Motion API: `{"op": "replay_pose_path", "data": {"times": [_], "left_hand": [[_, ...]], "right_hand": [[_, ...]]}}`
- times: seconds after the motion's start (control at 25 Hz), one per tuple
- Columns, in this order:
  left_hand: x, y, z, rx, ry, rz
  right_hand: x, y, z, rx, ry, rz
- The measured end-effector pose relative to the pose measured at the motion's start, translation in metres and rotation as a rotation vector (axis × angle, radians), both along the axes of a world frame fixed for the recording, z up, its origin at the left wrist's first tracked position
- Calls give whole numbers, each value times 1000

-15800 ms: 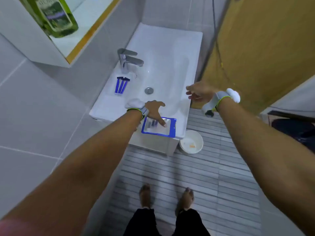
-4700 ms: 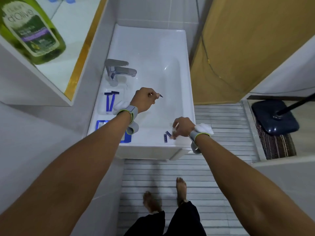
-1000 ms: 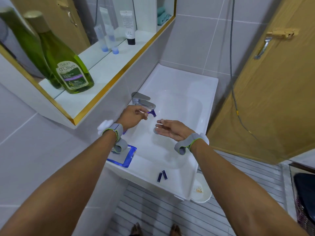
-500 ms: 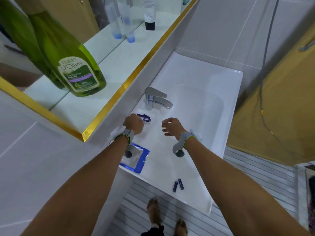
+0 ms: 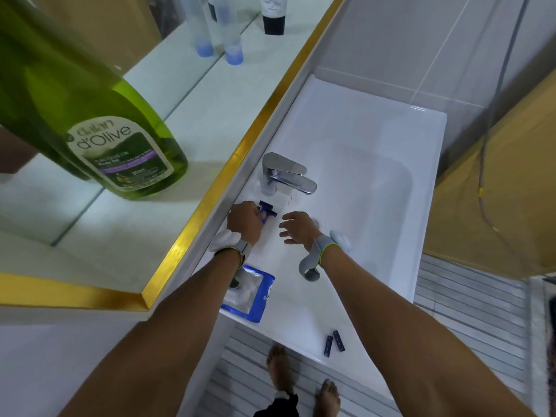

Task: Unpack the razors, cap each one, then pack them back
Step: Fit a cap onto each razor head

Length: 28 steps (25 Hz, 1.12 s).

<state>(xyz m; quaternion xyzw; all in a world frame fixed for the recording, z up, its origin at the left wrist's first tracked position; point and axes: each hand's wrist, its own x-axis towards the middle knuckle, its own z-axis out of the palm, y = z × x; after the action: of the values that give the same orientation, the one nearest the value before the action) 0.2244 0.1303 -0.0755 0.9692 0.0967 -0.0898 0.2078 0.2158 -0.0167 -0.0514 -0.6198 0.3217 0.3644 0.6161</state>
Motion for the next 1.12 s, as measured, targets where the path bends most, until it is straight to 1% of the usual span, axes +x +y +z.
{"op": "replay_pose_path", "data": {"times": [0.04, 0.08, 0.2, 0.28, 0.32, 0.36, 0.44, 0.56, 0.64, 0.72, 0.76, 0.84, 0.92, 0.96, 1.0, 1.04, 1.12], "left_hand": [[1, 2, 0, 16, 8, 2], [2, 1, 0, 41, 29, 7], [7, -6, -1, 73, 98, 19], [8, -13, 3, 82, 129, 64], [9, -14, 4, 88, 141, 85], [10, -15, 6, 86, 142, 87], [12, -14, 7, 78, 155, 82], [12, -13, 12, 96, 167, 103], [12, -14, 15, 87, 157, 68], [7, -15, 27, 61, 129, 79], [4, -15, 33, 32, 103, 61], [-6, -18, 49, -117, 59, -11], [-33, -26, 74, -387, 75, -54], [-45, -29, 84, -545, 122, -61], [-50, -30, 90, -663, 167, -71], [-56, -32, 96, -705, 190, -89], [-71, -40, 108, -683, 210, -114]], "right_hand": [[1, 2, -8, 36, -37, 18], [-1, 3, -5, 10, -83, 44], [-6, 0, -3, -28, -98, 107], [-6, -5, -8, 13, -84, 107], [-10, -7, -7, -17, -118, 105], [-11, -11, -6, -51, -162, 102], [-16, -16, -1, -6, -157, 76], [-20, -25, 4, -1, -185, 78], [-26, -33, 7, -61, -250, 107], [-33, -38, 11, -106, -301, 128], [-36, -41, 14, -115, -321, 123], [-38, -44, 24, -115, -374, 89], [-46, -49, 41, -71, -412, 32], [-48, -50, 49, -36, -410, -5], [-46, -51, 54, -4, -392, -40], [-46, -53, 58, 34, -375, -59], [-55, -62, 61, 133, -356, -50]]}}
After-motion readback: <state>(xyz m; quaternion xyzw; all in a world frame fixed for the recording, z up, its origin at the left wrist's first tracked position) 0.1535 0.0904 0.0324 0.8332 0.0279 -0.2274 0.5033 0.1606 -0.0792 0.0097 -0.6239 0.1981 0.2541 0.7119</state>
